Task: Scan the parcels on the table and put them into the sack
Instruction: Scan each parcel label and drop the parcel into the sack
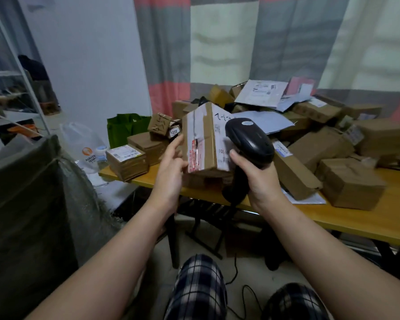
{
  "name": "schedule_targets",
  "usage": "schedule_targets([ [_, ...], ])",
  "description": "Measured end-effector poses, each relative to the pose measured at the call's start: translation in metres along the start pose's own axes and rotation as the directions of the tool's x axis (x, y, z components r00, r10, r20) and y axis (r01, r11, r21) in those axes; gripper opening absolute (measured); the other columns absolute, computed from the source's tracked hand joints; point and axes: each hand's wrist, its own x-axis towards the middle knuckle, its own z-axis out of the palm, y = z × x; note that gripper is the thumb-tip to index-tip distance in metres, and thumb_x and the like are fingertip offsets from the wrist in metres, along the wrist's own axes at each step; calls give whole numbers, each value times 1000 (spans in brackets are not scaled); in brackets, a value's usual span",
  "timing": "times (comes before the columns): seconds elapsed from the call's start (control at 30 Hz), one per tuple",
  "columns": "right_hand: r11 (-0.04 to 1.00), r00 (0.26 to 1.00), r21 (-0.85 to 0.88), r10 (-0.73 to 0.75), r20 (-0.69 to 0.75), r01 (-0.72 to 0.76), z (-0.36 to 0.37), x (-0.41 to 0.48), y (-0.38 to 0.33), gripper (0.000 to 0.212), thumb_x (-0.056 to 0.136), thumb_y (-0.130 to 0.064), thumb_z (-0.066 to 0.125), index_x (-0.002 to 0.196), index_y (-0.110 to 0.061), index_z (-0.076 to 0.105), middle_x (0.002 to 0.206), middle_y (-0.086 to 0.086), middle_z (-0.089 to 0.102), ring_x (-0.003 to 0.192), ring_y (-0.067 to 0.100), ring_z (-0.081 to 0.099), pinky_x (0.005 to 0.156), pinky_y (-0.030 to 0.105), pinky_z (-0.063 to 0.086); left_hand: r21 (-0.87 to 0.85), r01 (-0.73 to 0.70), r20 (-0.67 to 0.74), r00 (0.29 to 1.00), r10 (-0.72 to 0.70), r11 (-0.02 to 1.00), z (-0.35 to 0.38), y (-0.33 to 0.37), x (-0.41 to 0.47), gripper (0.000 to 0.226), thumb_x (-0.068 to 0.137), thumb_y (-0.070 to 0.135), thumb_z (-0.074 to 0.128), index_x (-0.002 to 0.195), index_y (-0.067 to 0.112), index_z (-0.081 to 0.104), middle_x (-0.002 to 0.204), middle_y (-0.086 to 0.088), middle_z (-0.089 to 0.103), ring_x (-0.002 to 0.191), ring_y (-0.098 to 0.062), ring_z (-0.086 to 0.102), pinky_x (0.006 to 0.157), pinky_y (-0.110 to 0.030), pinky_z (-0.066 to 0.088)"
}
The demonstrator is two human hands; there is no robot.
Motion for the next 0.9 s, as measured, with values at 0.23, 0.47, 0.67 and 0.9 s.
schedule_targets([
  [0.23,998,999,-54,-22,-37,20,-11,0,-7,46,72,-25,80,115,-14,68,112,1,72,108,16,66,93,39,52,230,125,42,990,-138,965,12,2,-1,69,68,65,65,126,37,38,105,15,64,89,0,66,85,-33,49],
  [0.47,981,997,-181,-75,-34,68,-20,6,-17,40,75,-16,80,114,-17,68,112,2,72,109,19,65,99,45,49,209,51,100,992,-73,977,-12,5,7,43,65,39,63,108,38,59,108,5,69,88,-10,70,67,-23,52],
  [0.67,940,930,-335,180,320,-67,-42,18,-34,55,67,-22,84,119,-20,64,116,5,70,113,23,63,99,44,49,274,-18,297,952,-67,962,-32,18,16,45,56,36,59,98,29,72,98,2,73,81,-18,70,57,-24,53],
  [0.9,981,982,-185,94,164,-63,-41,10,-13,41,67,-15,81,107,-15,68,105,6,73,102,24,68,84,37,56,98,48,107,993,-58,994,-12,14,17,48,67,45,67,113,34,58,116,-3,67,100,-22,68,81,-36,55],
])
